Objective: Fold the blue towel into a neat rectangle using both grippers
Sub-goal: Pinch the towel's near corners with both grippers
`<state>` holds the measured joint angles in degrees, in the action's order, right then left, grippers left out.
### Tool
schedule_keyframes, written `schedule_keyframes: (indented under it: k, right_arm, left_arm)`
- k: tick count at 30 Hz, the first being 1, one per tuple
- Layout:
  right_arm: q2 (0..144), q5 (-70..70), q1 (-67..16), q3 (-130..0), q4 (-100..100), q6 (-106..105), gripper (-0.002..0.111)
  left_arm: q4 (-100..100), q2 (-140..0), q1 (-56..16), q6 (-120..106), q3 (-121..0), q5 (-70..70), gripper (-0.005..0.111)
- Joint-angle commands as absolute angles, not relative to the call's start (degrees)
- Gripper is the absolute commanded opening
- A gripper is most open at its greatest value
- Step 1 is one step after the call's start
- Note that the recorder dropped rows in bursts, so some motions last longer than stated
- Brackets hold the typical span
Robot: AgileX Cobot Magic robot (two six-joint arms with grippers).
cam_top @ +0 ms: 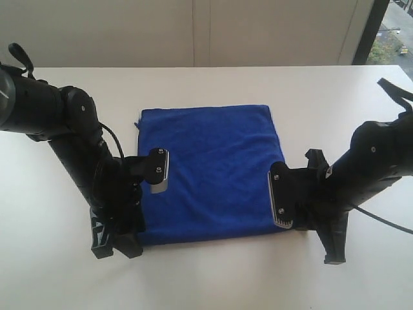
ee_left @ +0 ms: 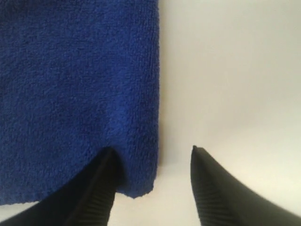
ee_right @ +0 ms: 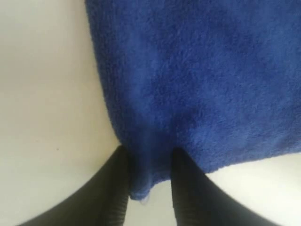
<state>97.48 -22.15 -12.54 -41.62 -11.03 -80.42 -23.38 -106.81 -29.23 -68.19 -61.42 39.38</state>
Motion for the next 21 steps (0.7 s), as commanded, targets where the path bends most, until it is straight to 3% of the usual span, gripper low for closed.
schedule_keyframes:
  k: [1, 5, 8, 12, 17, 21]
  right_arm:
    - [98.64, -23.30, -12.65, -41.27, -11.06, -80.80, 0.031]
    - [98.64, -23.42, -12.65, -41.27, -11.05, -80.80, 0.031]
    - [98.64, -23.57, -12.65, -41.27, -11.05, -80.80, 0.029]
    - [98.64, -23.95, -12.65, -41.27, -11.05, -80.80, 0.018]
    - [98.52, -23.65, -12.65, -41.27, -11.05, -80.80, 0.002]
    - [96.77, -23.87, -12.65, -41.27, -11.05, -80.80, 0.000]
  left_arm:
    - [-22.70, -107.35, -29.31, -68.35, -60.62, 39.95, 0.053]
    - [-22.70, -107.35, -29.31, -68.35, -60.62, 40.07, 0.038]
    - [-22.70, -107.35, -29.31, -68.35, -60.62, 40.63, 0.021]
    - [-21.92, -107.35, -29.31, -68.35, -60.62, 40.72, 0.000]
    - [-21.76, -107.35, -29.31, -68.35, -60.62, 40.89, 0.000]
    - [-21.76, -107.25, -29.31, -69.29, -60.62, 42.56, 0.000]
